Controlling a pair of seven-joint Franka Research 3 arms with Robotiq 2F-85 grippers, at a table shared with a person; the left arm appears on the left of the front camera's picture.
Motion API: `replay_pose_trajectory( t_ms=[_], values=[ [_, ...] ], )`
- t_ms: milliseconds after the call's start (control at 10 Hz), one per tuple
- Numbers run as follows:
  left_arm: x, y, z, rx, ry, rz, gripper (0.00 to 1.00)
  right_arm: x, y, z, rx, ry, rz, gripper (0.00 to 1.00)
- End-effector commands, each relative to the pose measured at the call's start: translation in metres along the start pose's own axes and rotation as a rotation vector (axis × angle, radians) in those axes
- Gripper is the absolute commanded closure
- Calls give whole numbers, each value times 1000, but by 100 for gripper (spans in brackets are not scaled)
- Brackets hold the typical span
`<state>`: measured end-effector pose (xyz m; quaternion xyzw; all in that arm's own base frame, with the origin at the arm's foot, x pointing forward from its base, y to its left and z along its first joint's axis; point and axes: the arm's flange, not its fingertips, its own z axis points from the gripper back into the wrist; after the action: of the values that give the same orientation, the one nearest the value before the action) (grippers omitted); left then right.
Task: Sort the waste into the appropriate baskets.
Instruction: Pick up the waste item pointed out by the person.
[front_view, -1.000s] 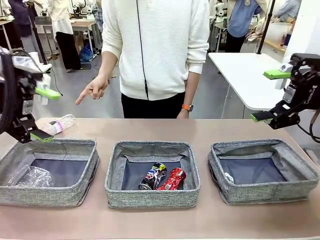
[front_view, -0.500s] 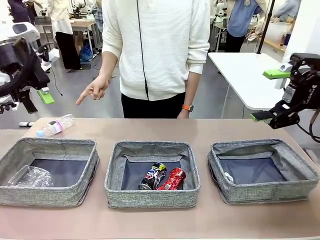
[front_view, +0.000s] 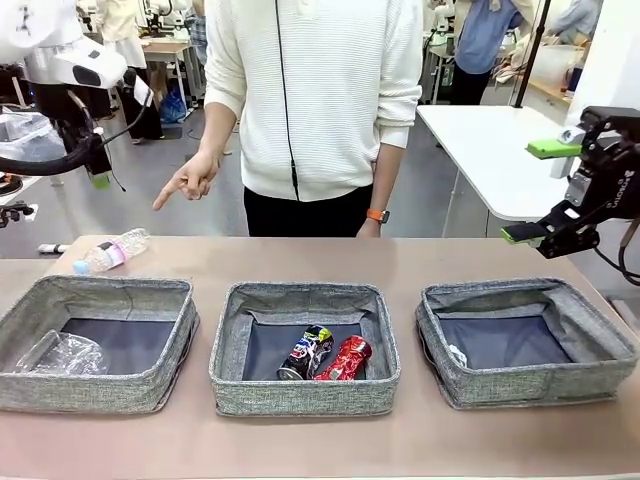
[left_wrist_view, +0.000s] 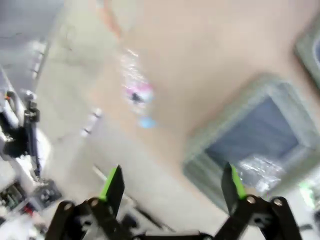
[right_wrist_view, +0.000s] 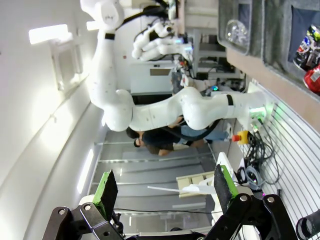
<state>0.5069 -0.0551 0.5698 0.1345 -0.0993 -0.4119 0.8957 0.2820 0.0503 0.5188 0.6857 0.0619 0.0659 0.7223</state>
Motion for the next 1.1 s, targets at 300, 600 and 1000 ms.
replay_pose_trajectory(
  t_ms=[300, 600, 1000],
  values=[
    [0, 0, 0, 0, 0, 0, 0, 1, 4, -1, 6, -7, 5, 0],
    [-1, -8, -9, 25, 4, -5, 0, 1, 4, -1, 6, -7, 5, 0],
    [10, 23, -64, -85, 119, 17, 0, 1, 4, -1, 6, -7, 5, 0]
  ],
)
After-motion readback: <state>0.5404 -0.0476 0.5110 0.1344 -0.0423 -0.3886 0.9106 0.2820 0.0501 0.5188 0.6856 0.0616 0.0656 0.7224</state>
